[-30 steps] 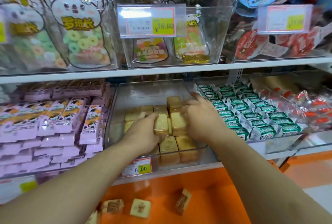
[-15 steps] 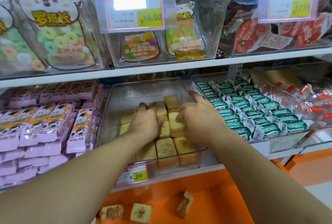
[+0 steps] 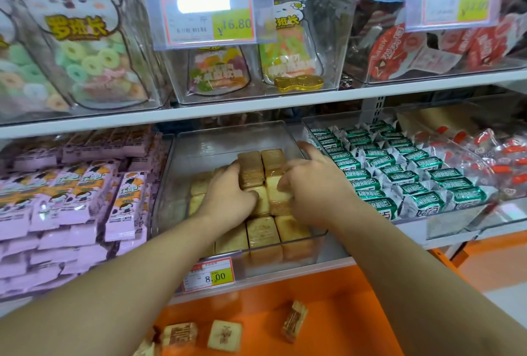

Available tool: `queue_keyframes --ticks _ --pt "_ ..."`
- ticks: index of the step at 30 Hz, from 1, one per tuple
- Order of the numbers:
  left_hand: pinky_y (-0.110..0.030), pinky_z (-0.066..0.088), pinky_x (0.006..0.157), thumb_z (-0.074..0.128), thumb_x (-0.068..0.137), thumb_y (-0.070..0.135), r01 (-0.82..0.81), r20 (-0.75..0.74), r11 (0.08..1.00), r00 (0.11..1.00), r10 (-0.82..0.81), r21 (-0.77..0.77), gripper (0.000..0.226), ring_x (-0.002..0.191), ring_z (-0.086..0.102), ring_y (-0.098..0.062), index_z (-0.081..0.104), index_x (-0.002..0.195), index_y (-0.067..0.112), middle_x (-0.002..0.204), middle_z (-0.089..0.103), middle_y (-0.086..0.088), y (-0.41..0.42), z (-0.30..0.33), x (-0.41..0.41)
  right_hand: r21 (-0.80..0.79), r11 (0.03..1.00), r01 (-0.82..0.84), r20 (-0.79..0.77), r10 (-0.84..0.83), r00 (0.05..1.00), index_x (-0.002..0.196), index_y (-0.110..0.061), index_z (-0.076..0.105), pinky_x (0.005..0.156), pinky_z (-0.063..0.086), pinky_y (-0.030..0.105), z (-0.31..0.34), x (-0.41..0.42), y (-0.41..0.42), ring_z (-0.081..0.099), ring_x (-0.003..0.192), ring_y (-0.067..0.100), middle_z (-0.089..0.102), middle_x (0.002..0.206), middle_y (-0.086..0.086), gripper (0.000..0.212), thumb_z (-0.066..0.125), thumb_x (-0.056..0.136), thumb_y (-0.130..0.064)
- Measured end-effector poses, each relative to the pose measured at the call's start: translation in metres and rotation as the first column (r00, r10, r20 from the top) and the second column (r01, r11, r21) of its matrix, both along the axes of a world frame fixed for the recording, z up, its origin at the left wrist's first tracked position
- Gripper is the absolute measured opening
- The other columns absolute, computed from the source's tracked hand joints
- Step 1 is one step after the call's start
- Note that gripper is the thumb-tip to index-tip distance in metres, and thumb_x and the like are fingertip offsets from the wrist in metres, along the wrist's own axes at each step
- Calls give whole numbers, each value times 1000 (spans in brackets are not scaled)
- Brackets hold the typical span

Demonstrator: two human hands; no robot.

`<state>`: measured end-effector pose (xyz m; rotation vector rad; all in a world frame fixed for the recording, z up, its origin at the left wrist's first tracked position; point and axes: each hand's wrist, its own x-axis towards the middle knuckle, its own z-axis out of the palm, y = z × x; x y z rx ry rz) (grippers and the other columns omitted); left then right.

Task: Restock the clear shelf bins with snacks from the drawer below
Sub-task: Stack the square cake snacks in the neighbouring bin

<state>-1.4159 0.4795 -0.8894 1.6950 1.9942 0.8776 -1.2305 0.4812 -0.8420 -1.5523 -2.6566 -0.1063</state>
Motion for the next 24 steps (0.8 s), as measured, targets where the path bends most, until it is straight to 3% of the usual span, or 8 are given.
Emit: queue_keyframes --ticks 3,8,12,15,17,21,24 --pt "-31 34 117 78 80 25 115 -34 993 993 -115 -9 77 141 38 -20 47 150 33 147 45 3 -13 7 2 -9 1000 1 -18 -1 1000 112 -35 76 124 26 44 0 0 -1 12 157 30 59 140 -8 33 67 85 -19" --pt "-30 38 113 91 71 47 257 -150 962 952 -268 -86 91 137 42 -17 47 150 33 146 51 7 -11 7 6 -25 1000 -8 -13 8 1000 111 -33 76 123 27 47 2 2 -2 12 157 31 58 142 -8 29 68 84 -28" --pt "-36 47 108 91 73 43 230 -85 971 968 -235 -62 76 122 55 -12 55 140 38 125 63 17 -7 2 7 -36 999 -13 -36 12 999 113 -31 75 122 28 48 3 3 0 14 155 32 59 141 -5 29 69 85 -38" --pt "-34 50 104 87 78 32 232 -108 972 966 -236 -47 67 118 59 -10 57 138 36 122 64 17 -12 1 4 -32 999 -12 -53 10 999 113 -30 74 121 31 47 1 3 1 19 152 32 60 137 -5 32 67 82 -28" --pt "-33 49 105 86 79 33 250 -144 967 956 -255 -52 67 121 58 -12 56 140 37 130 64 13 -16 2 1 2 1000 -17 -22 17 1000 114 -32 75 124 23 49 0 2 -1 18 153 32 58 140 -6 33 66 83 -29" --pt "-22 45 103 77 91 32 195 -122 981 973 -194 3 54 119 59 -6 58 141 34 129 65 16 -39 15 -1 90 996 -16 131 4 991 119 -31 75 126 -9 59 4 -3 -7 3 159 29 51 152 -4 34 61 88 -33" --pt "-25 45 106 64 99 34 205 -175 978 965 -196 37 46 121 58 -9 56 144 35 134 63 12 -74 23 -9 73 997 -35 213 19 977 123 -30 73 125 -16 58 8 -7 -13 -1 160 26 45 160 7 36 57 91 -33"
